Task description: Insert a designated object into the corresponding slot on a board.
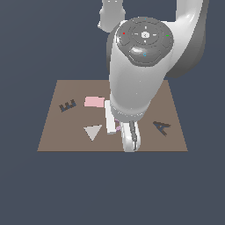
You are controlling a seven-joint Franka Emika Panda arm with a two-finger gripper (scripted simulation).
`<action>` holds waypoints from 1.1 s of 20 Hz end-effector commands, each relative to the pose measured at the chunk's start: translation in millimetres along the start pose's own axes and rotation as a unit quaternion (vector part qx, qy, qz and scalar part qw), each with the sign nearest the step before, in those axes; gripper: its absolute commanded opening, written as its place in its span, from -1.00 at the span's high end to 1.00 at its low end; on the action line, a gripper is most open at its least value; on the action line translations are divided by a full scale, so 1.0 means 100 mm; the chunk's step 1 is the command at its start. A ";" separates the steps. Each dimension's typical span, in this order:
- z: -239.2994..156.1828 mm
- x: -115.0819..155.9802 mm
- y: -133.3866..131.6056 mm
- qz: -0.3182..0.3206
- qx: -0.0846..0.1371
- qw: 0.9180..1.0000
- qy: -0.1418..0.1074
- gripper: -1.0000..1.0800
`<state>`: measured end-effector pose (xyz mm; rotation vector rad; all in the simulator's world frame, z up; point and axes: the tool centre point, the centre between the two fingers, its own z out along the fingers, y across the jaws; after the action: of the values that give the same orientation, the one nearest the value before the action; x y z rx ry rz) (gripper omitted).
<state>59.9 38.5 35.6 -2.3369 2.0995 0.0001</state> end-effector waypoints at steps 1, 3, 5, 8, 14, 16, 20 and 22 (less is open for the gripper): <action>0.05 0.00 0.00 0.000 0.000 1.000 0.000 -0.92; 0.06 0.00 0.00 0.000 0.000 1.000 0.000 1.00; 0.06 0.00 0.00 0.000 0.000 1.000 0.000 1.00; 0.06 0.00 0.00 0.000 0.000 1.000 0.000 1.00; 0.05 0.00 0.00 0.000 0.000 1.000 0.000 1.00; 0.01 0.00 0.00 0.000 0.000 1.000 0.000 1.00; 0.03 0.00 0.00 -0.001 0.000 1.000 0.000 1.00; 0.02 0.00 -0.01 -0.006 0.000 1.000 0.000 1.00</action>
<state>60.2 38.5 33.0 -2.3441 2.0925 0.0009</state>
